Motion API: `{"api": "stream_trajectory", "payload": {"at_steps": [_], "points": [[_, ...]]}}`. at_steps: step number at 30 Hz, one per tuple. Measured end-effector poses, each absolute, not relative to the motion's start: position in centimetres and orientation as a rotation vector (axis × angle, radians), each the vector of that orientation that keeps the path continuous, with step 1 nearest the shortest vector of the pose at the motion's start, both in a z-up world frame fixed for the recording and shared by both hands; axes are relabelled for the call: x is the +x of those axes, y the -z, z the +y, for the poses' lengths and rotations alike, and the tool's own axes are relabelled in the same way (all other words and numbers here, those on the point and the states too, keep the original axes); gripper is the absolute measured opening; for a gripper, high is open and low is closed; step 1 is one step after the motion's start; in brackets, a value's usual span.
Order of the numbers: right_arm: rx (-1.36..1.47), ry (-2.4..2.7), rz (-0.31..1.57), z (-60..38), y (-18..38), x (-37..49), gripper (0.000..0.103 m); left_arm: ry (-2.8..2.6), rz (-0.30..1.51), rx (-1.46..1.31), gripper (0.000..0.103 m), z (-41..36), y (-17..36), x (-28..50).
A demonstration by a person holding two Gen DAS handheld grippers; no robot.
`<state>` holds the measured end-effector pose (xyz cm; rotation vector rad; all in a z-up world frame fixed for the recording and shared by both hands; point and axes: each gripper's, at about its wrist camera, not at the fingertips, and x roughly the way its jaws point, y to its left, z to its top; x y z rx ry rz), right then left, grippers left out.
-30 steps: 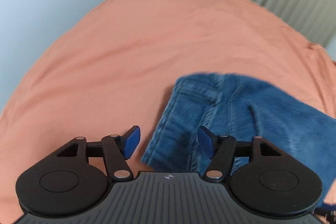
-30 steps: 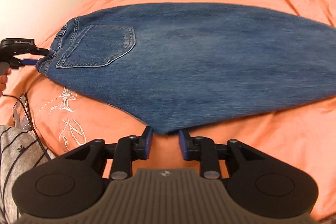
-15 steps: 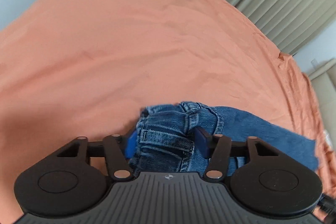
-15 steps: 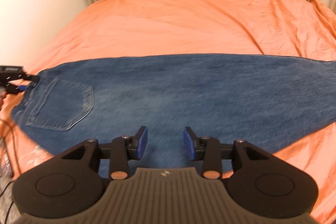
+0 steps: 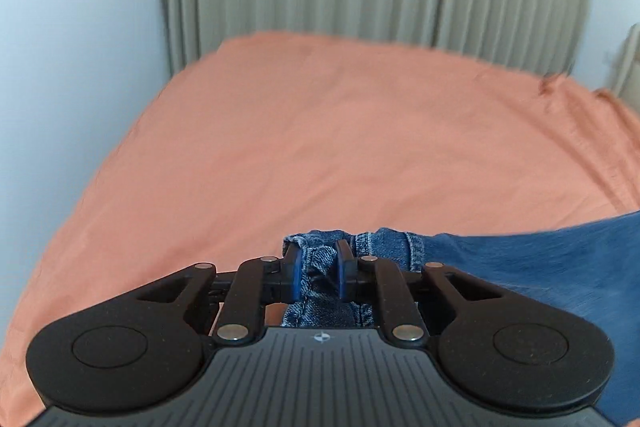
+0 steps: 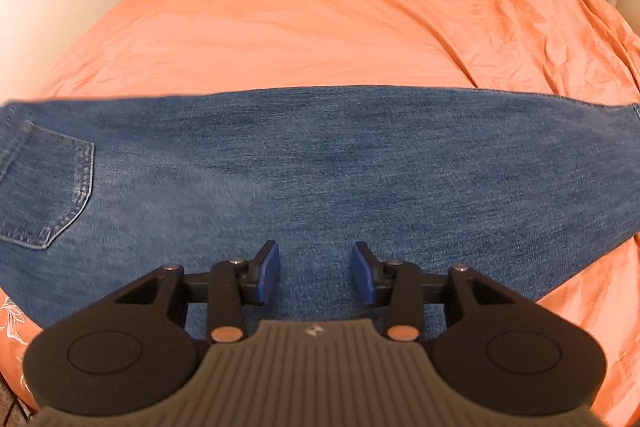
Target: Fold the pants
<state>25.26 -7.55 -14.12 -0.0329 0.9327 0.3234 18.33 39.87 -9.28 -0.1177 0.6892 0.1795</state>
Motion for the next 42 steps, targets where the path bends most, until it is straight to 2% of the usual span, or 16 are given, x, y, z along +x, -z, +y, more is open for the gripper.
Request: {"api": "stream_trajectory", "payload": {"at_steps": [6,8,12,14,15,20,24,26,30,31,32,37,41,42], "points": [[-0.053,-0.291,0.962,-9.1,16.0,25.2,0.038,-0.213,0.851,-0.310,0.021,42.6,14.1,20.4],[-0.058,-0.289,0.986,-9.5,17.1,25.2,0.038,-0.235,0.879,-0.353,0.036,43.3,13.9,20.6],[-0.092,-0.287,0.977,-9.2,16.9,25.1,0.038,-0.248,0.895,-0.336,0.049,43.0,11.0,19.9],[-0.091,-0.313,0.948,-8.9,16.2,24.8,0.038,-0.260,0.853,-0.297,0.059,42.3,9.4,19.1],[-0.078,-0.341,0.927,-8.7,15.7,24.5,0.038,-0.256,0.824,-0.273,0.060,41.8,8.5,18.6],[-0.025,-0.493,0.860,-6.4,14.0,25.2,0.038,-0.118,0.800,-0.157,0.057,36.7,6.6,18.5],[-0.034,-0.544,0.855,-3.7,14.7,28.2,0.037,-0.089,0.825,-0.037,0.057,32.9,8.2,20.0],[-0.031,-0.540,0.881,-3.0,15.7,29.8,0.036,-0.104,0.874,-0.023,0.049,32.5,9.8,20.6],[-0.174,-0.441,0.927,-2.7,18.6,32.3,0.032,-0.134,0.971,-0.035,0.044,33.8,12.6,20.7],[-0.215,-0.420,0.911,-2.9,19.1,32.6,0.031,-0.131,0.978,-0.035,0.040,34.1,12.8,20.7],[-0.236,-0.405,0.911,-3.1,19.5,33.0,0.032,-0.142,0.987,-0.017,0.031,34.2,12.9,20.8],[-0.213,-0.308,0.952,-4.4,18.6,34.8,0.031,-0.188,0.999,-0.006,0.031,33.3,11.9,21.4],[-0.147,-0.334,0.934,-8.1,16.9,33.6,0.031,-0.171,0.943,0.012,0.044,31.0,9.8,19.9],[-0.114,-0.329,0.940,-9.8,16.5,33.4,0.031,-0.157,0.930,0.005,0.045,30.4,9.4,19.7]]}}
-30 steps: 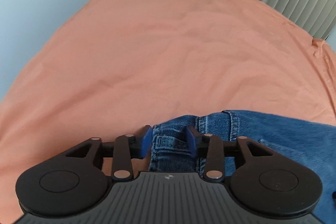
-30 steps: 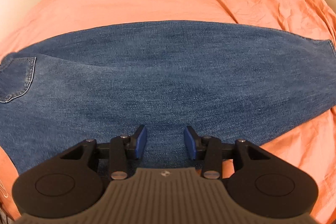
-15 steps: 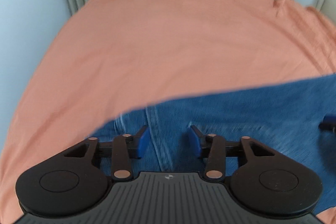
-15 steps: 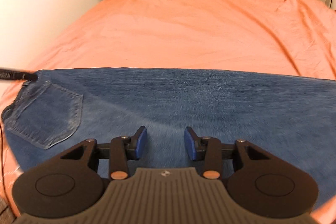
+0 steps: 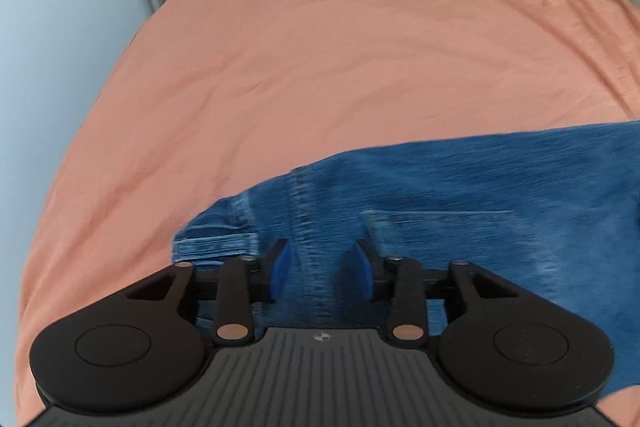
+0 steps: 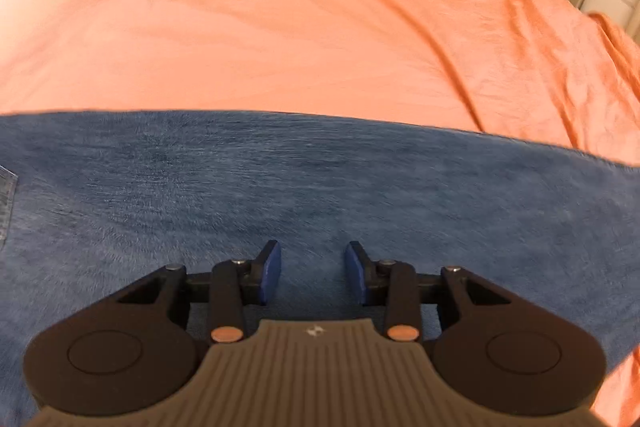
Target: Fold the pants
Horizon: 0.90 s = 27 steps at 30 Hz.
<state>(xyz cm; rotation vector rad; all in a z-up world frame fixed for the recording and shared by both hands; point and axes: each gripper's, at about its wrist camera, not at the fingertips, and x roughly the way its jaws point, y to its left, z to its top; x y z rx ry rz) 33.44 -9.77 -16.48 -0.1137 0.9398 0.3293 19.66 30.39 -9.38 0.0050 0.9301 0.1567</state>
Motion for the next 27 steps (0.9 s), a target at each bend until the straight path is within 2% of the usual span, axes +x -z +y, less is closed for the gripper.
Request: {"api": "stream_trajectory", "payload": {"at_steps": [7,15,20,27], "points": [[0.143,-0.168,0.930,-24.2,13.1,34.3,0.032,-0.044,0.919,-0.075,0.047,25.2,7.7,20.7],[0.441,0.089,0.841,-43.6,10.8,35.8,0.032,0.044,0.932,-0.080,0.048,16.9,10.2,23.5],[0.642,0.145,0.832,-51.8,12.9,38.1,0.032,0.047,0.964,-0.047,0.048,13.0,12.0,24.3],[0.804,0.145,0.840,-55.9,17.7,40.4,0.029,0.027,1.020,-0.048,0.048,10.7,13.8,27.0]]}}
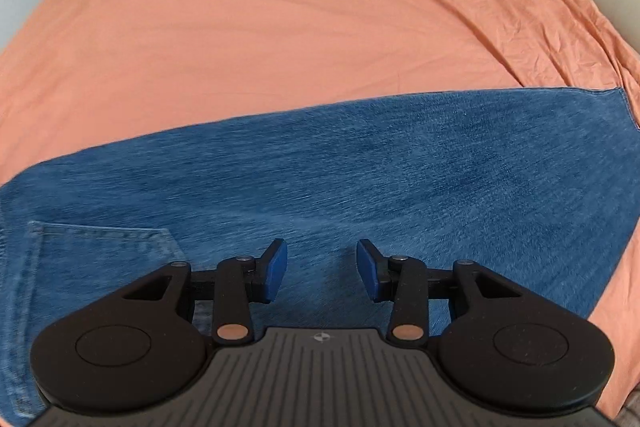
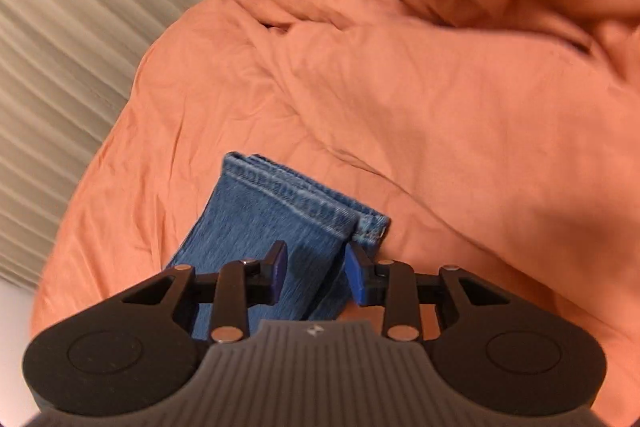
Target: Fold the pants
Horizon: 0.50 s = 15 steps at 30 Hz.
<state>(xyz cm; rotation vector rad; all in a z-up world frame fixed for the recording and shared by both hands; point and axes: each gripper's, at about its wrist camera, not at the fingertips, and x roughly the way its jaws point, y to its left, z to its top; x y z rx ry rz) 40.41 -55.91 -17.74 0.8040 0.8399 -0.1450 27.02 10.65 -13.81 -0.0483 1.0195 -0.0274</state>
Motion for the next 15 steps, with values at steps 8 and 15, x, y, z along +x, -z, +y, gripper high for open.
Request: {"api": "stream_trajectory", "payload": {"at_steps": [8,15], "points": [[0.783,0.039,0.741,-57.3,15.4,40.9,0.001,0.061,1.006,-0.049,0.048,7.6,15.0,29.9],[0.650,0.123,0.859,-57.8,17.4,41.0,0.000,0.088,0.962,-0.055,0.052,6.2,15.9,31.1]]}}
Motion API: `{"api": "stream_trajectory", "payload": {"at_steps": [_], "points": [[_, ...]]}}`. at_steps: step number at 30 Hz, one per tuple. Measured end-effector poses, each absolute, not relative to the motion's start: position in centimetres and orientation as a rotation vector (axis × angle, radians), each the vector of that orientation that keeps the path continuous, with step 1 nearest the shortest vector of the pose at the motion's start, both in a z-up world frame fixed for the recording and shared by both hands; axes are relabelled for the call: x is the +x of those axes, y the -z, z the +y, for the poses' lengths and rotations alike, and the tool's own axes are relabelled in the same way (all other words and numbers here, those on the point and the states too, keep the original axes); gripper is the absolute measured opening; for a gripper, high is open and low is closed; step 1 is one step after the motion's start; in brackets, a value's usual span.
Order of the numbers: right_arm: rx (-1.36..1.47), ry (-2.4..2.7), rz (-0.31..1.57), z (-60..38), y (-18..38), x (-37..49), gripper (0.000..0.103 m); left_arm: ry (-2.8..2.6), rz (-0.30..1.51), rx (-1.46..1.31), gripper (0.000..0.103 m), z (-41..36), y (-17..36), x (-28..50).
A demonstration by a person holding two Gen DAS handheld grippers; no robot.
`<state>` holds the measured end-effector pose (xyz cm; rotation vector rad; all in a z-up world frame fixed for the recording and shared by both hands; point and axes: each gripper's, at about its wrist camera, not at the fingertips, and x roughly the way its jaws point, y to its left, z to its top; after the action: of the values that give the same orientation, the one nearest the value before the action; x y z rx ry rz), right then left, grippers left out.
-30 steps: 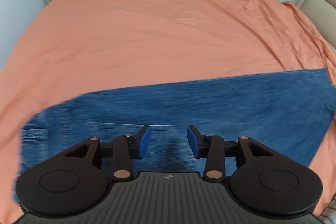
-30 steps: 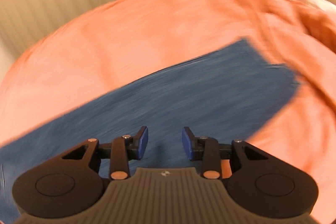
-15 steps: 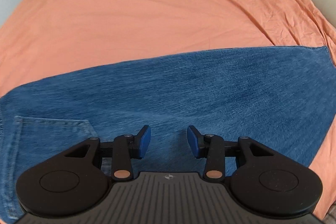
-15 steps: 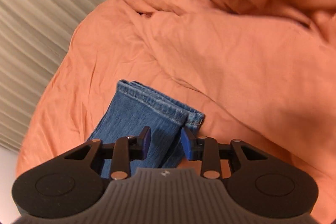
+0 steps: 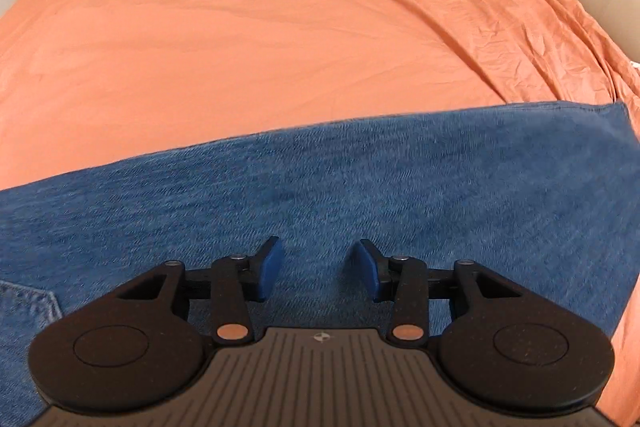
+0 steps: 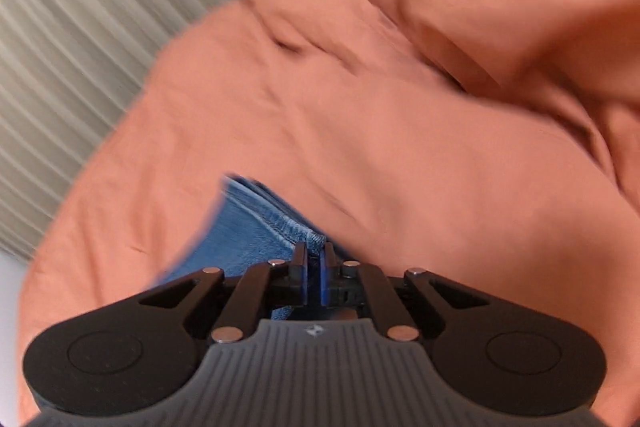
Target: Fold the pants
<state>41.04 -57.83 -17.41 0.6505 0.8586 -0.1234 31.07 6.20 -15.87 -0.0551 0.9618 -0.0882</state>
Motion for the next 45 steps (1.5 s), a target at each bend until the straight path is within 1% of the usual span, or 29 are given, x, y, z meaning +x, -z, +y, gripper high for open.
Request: {"api": "stream_trajectory", "payload": {"at_steps": [3,5,6,7,8,9,12,16,19,21,23,24,25,28,30,32,35,39,42,44,45], "points": [[0.631,0.106,0.873,-57.6,18.6,41.5,0.000,0.100,0.952,-0.044,0.056,6.0,15.7,31.5],[0.566,0.102,0.881,-57.3,18.0,42.0,0.004,0.104,0.950,-0.040,0.057,6.1,15.7,31.6],[0.502,0.115,0.867,-56.9,17.2,42.2,0.018,0.103,0.948,-0.042,0.057,6.2,15.7,31.7],[0.434,0.123,0.849,-56.5,16.3,42.2,0.025,0.106,0.949,-0.047,0.057,6.2,15.7,31.9],[0.390,0.107,0.838,-56.2,15.2,42.3,0.028,0.109,0.949,-0.051,0.057,6.3,15.8,32.0],[0.370,0.078,0.834,-55.8,14.6,42.9,0.029,0.110,0.944,-0.054,0.057,6.3,15.8,32.2],[0.333,-0.011,0.840,-53.9,13.8,45.5,0.029,0.116,0.933,-0.057,0.057,6.1,15.6,33.0],[0.217,-0.066,0.837,-50.4,14.0,49.6,0.038,0.141,0.912,-0.023,0.057,6.8,14.5,33.2],[0.156,-0.053,0.845,-48.8,14.6,52.2,0.042,0.173,0.918,0.038,0.060,7.6,13.7,33.7],[0.158,-0.039,0.868,-48.5,15.4,53.7,0.042,0.175,0.923,0.080,0.062,8.4,13.4,34.0],[0.157,-0.033,0.900,-48.5,16.2,54.7,0.037,0.173,0.938,0.086,0.062,9.3,13.2,34.4],[0.148,-0.027,0.913,-48.5,16.5,55.0,0.019,0.177,0.944,0.083,0.062,9.7,13.2,34.6],[0.150,-0.035,0.915,-48.5,16.6,55.1,0.013,0.177,0.943,0.082,0.062,10.0,13.2,34.7],[0.100,-0.036,0.844,-48.0,15.9,54.7,0.006,0.184,0.934,0.094,0.062,10.3,13.4,34.8],[0.136,-0.013,0.758,-48.3,15.1,54.4,0.005,0.182,0.919,0.095,0.062,10.1,13.8,34.9],[0.155,0.025,0.781,-48.4,15.7,55.1,0.005,0.173,0.900,0.091,0.062,9.9,14.5,34.9],[0.089,0.049,0.804,-47.2,17.0,55.9,0.005,0.152,0.893,0.101,0.062,9.4,15.4,35.2],[0.092,0.066,0.851,-47.2,18.2,56.8,0.006,0.139,0.900,0.099,0.062,9.5,16.2,35.7],[0.113,0.089,0.847,-47.6,17.4,56.5,0.020,0.114,0.897,0.085,0.062,9.5,15.9,35.9],[0.124,0.095,0.836,-48.3,16.0,55.7,0.026,0.096,0.886,0.071,0.062,9.4,15.3,35.8],[0.132,0.096,0.835,-48.8,15.2,55.1,0.026,0.091,0.872,0.074,0.062,9.2,14.9,35.5]]}}
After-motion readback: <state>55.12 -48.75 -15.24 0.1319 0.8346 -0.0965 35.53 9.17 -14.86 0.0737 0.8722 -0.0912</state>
